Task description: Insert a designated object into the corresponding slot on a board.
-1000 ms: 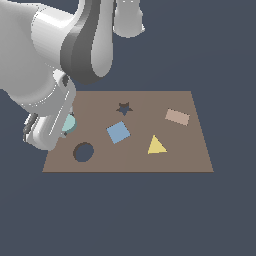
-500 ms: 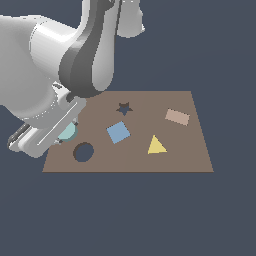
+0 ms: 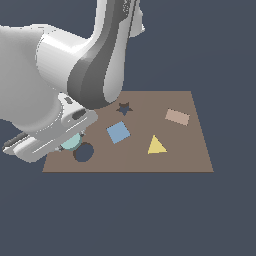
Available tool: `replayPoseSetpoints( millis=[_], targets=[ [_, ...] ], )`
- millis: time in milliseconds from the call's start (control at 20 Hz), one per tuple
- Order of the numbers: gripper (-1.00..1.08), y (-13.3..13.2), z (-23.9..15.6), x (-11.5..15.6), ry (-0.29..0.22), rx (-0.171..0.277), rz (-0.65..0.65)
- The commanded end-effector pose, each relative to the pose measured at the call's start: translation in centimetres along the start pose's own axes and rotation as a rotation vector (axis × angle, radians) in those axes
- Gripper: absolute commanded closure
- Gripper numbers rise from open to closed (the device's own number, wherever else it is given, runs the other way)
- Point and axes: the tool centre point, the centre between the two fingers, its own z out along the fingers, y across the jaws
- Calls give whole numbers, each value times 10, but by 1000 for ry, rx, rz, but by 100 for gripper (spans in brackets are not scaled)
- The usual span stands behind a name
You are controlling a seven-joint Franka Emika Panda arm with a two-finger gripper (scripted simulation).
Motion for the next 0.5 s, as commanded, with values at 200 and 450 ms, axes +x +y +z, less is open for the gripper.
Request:
replayPoseSetpoints(
  millis=[200, 450],
  targets=[
    [108, 2, -2, -22, -6, 4, 153],
    [108, 4, -3, -36, -9, 6, 228]
  ],
)
